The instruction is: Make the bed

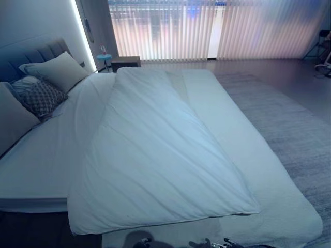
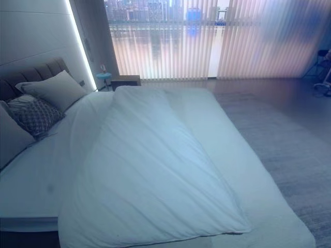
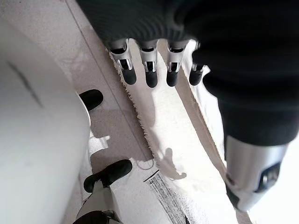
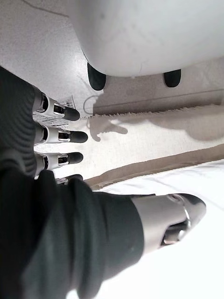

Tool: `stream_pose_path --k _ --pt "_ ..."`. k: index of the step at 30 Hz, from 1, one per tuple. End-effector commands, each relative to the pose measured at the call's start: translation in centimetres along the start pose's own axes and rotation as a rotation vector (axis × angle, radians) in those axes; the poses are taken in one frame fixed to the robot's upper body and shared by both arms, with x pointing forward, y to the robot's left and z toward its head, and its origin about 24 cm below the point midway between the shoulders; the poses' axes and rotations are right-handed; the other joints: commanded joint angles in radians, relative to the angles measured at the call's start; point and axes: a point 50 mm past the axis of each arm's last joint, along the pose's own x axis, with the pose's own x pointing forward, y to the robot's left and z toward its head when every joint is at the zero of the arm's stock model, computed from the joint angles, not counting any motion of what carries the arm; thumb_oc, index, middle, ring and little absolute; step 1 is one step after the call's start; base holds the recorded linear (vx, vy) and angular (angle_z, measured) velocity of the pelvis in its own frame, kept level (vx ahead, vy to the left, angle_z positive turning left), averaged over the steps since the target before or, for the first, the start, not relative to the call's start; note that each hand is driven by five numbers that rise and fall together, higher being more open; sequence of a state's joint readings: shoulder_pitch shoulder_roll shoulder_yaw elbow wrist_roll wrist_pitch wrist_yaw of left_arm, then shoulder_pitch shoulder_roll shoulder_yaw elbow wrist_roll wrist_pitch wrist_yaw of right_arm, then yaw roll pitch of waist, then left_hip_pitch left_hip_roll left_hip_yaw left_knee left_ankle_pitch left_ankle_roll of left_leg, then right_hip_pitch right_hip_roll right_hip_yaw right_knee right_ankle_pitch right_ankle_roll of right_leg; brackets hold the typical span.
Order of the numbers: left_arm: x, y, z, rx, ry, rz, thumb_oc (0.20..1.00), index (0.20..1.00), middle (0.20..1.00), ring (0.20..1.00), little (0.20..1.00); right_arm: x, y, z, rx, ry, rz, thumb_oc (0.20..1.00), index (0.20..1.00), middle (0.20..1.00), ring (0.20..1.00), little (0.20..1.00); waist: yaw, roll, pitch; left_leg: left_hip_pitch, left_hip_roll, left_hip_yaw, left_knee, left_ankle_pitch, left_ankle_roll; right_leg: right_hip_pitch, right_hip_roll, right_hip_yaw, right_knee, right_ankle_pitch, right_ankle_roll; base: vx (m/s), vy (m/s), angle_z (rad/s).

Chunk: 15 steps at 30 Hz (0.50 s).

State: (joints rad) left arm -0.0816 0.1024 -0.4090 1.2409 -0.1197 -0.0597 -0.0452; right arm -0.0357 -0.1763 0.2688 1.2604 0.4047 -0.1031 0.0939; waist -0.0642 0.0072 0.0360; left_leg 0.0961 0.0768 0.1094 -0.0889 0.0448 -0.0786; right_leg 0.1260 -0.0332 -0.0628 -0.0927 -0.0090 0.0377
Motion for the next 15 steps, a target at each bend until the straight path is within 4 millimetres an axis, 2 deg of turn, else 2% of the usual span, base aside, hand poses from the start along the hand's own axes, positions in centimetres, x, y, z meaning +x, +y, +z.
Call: stream_pose_path --k 1,7,11,15 --pt "0.4 0.2 1.4 -0.034 -0.026 0.01 1.0 1.0 1.0 1.0 1.0 0.1 0.8 -0.7 -0.021 0.037 0.024 1.0 1.0 1.0 1.0 1.0 -0.001 -0.035 -0.024 -0.005 -0.034 0.009 0.002 -0.059 0.047 -0.068 -0.002 0.059 0.005 0.03 0.056 0.0 0.0 0.0" --pt "0.4 0.7 2.1 -0.083 -0.045 0.051 1.0 1.0 1.0 1.0 1.0 0.2 0.9 0.1 -0.001 0.0 0.025 1.0 1.0 1.0 1.0 1.0 -0.005 -0.036 0.008 -0.037 -0.035 0.012 0.002 -0.048 0.044 -0.101 0.001 0.059 0.005 0.041 0.056 -0.06 -0.007 -0.02" --pt "0.5 2.2 6.1 -0.213 -0.185 0.139 1.0 1.0 1.0 1.0 1.0 0.5 1.1 3.0 0.041 -0.105 0.031 1.0 1.0 1.0 1.0 1.0 -0.013 -0.042 0.108 -0.126 -0.036 0.005 0.002 -0.007 0.041 -0.19 0.003 0.054 0.016 0.064 0.051 -0.2 -0.032 -0.07" --pt "0.0 3.5 10.6 -0.361 -0.346 0.205 1.0 1.0 1.0 1.0 1.0 0.6 1.8 6.5 0.088 -0.242 0.057 1.0 1.0 1.0 1.0 1.0 -0.018 -0.055 0.202 -0.254 -0.033 -0.006 0.04 0.022 0.041 -0.348 0.018 0.048 0.125 0.056 0.047 -0.23 -0.055 -0.03"
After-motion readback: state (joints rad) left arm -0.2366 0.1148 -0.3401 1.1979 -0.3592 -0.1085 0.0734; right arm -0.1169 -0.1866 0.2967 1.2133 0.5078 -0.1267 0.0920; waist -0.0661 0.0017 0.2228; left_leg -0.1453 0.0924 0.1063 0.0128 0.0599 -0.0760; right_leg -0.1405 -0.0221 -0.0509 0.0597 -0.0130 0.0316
